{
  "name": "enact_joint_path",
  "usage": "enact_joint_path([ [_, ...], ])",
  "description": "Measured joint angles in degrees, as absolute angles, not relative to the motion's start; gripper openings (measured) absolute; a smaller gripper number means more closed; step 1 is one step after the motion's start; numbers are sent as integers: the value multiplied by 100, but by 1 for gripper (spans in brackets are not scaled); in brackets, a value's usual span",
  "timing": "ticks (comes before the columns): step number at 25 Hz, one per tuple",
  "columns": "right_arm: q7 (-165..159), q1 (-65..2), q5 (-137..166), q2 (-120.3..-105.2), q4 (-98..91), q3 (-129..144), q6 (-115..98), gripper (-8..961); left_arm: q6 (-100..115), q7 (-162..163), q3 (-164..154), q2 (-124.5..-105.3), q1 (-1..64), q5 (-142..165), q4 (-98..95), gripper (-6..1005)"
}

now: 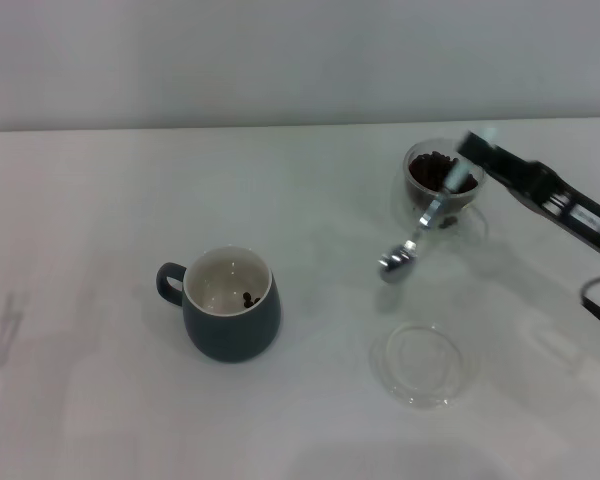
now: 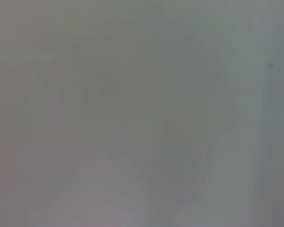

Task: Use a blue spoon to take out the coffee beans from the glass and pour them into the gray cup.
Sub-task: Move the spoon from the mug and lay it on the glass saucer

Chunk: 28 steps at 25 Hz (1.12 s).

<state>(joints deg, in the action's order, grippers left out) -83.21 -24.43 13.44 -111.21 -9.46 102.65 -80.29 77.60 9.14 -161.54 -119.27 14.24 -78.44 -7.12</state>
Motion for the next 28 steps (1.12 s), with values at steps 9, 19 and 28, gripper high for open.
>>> enact_joint_path([
  [9, -8237, -2231, 1416, -11062, -527, 10307, -7750, 160, 7760, 914, -16145, -11936, 1423, -7849, -750, 834],
  [19, -8143, -2122, 1761, -11099, -400, 10328, -7568, 165, 7761, 914, -16160, -11951, 1424, -7849, -779, 833],
  [28, -8072, -2120, 1809, -11248, -405, 10469, -7514, 169, 7761, 914, -16172, -11954, 1470, -7848, -785, 833],
])
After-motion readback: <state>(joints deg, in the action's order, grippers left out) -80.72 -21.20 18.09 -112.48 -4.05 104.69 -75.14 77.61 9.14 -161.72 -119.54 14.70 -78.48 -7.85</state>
